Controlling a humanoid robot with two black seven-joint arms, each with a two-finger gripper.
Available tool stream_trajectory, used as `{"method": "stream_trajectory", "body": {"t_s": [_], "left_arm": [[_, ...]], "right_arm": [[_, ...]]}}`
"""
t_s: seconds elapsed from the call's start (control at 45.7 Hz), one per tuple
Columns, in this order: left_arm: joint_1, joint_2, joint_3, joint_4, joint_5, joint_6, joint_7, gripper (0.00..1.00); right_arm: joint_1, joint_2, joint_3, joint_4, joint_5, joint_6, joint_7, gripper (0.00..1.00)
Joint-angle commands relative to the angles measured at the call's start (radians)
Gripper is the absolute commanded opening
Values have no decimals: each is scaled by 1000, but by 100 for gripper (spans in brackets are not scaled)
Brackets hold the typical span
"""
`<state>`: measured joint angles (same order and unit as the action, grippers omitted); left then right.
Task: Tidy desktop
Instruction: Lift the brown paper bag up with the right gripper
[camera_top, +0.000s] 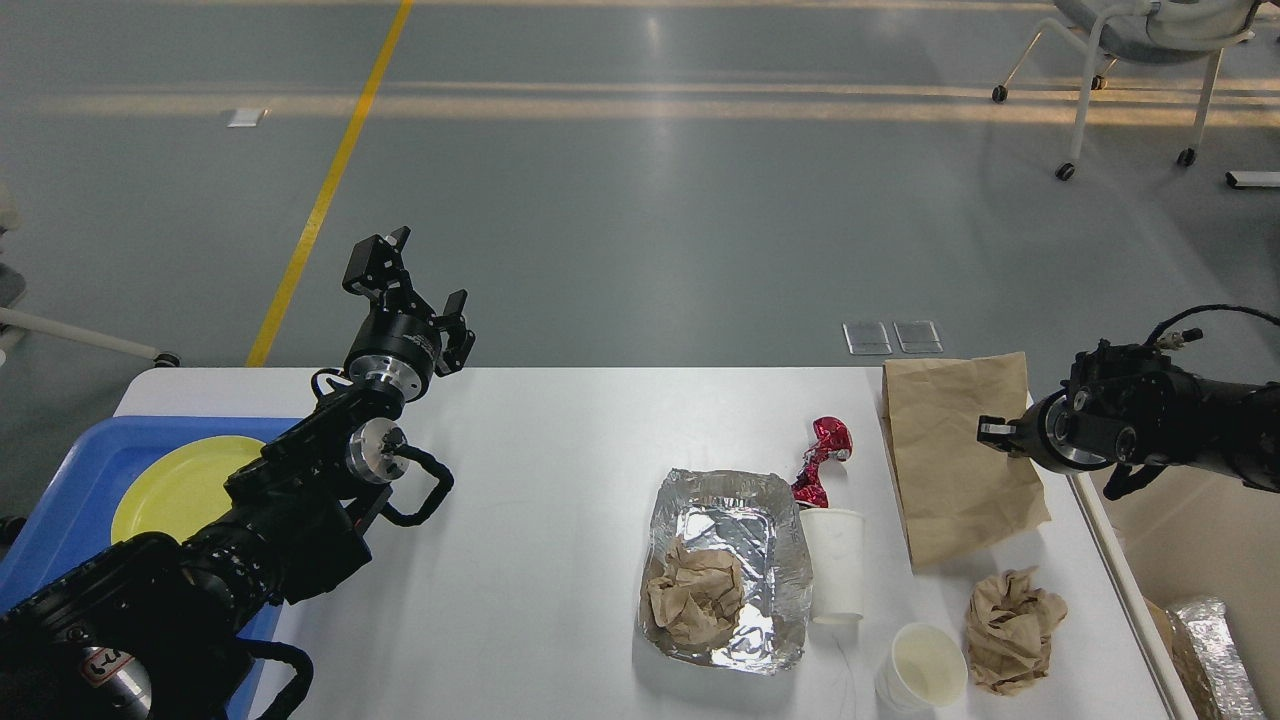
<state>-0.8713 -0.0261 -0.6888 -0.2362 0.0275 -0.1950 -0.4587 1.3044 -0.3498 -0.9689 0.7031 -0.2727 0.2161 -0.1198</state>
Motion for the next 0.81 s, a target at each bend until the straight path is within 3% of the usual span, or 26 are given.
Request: {"method": "stream_trajectory", "body": {"t_s": [0.0,0.109,0.219,0.394,0.547,0.788], "left_arm": [[0,0,0,0,0,0,0,100],[0,0,0,0,0,2,0,100],[0,0,0,0,0,0,0,100],[0,0,0,0,0,0,0,100],[0,0,0,0,0,0,0,100],[0,0,0,0,0,0,0,100]], "right_arm": [[99,-47,3,10,1,19,2,0],[217,-78,4,15,1,87,11,0],[358,-113,13,16,3,210,51,0],[610,-181,68,47,6,489,95,0],[817,-265,148,139,6,742,95,0],[1191,-405,173,423,12,744,92,0]]}}
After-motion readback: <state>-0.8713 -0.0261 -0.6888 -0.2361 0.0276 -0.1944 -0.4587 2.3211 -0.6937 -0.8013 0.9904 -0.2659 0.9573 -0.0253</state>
